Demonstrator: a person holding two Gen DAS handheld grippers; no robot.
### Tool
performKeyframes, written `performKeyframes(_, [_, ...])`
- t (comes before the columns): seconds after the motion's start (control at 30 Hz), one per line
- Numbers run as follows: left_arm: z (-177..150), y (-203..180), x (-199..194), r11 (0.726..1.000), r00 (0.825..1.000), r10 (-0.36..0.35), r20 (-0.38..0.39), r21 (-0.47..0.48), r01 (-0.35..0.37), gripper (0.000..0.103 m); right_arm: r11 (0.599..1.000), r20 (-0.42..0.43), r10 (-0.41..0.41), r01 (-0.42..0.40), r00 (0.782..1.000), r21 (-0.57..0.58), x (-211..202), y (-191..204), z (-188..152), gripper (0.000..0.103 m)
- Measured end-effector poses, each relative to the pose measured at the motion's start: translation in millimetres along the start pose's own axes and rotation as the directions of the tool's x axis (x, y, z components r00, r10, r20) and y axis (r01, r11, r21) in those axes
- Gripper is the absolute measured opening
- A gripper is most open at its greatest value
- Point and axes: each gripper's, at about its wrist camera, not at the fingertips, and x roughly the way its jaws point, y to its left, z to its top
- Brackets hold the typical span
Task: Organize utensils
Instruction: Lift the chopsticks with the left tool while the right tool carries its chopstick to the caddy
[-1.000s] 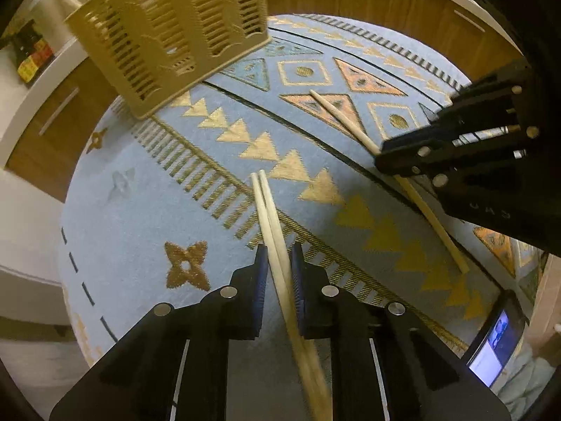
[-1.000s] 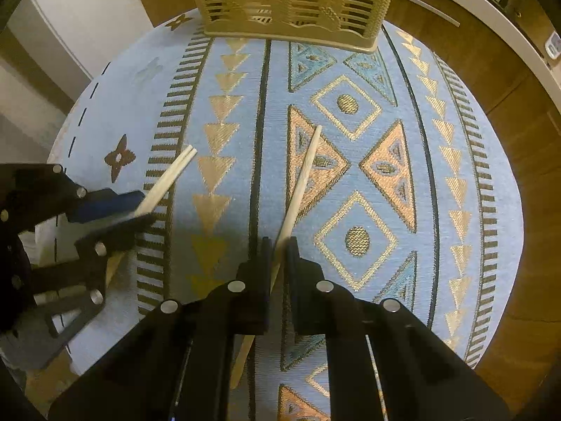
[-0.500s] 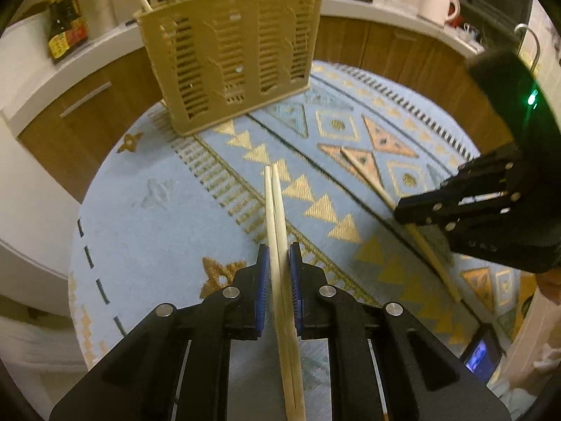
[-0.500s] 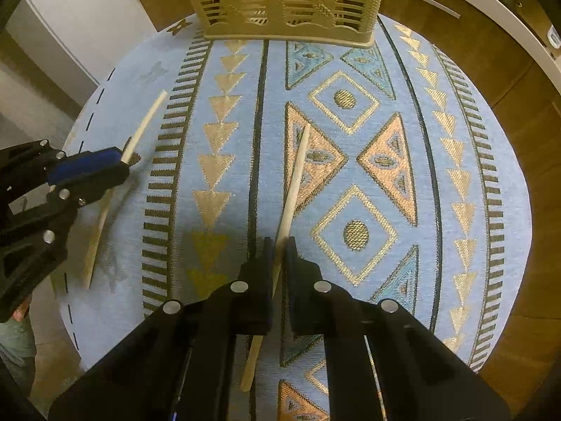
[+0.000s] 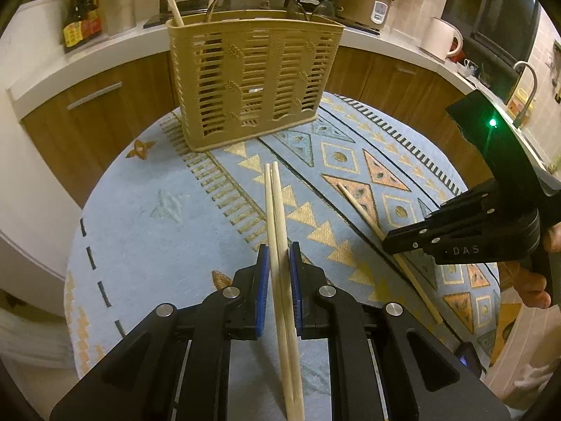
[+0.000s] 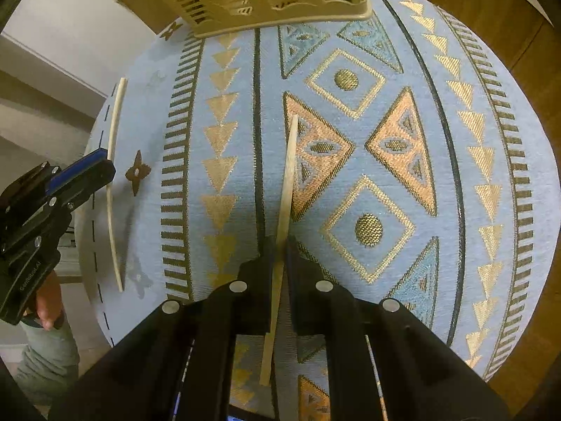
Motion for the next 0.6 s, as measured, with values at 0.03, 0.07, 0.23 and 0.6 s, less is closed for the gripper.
performKeyframes(0.03, [0,0,0,1.0,1.0,-0.002,0.003,-0.002,0.002,0.01,1.0,-0.005,-0.021,0.021,1.0,-0.01,0,3,1,0.007])
performKeyframes(0.07, [0,1,0,1.0,1.0,-0.003,0.007,-0.004,0.004,0.01,0.999,-0.006,-0.047,0.047,0.999,-0.028,2,9,2,0.007])
performKeyframes(0.23, [2,3,-10,1.0,0.999,-0.008,0.054,-0.016,0.009,0.01,0.968,0.061,-0.176,0.184,0.982,-0.173,4,38,-4,0.005])
performKeyframes(0.6, [15,17,-38,0.997,0.982,0.018,0.186,-0.077,-0.004,0.009,0.978,0.263,0.018,0.037,0.964,-0.206,-52,29,-22,0.004])
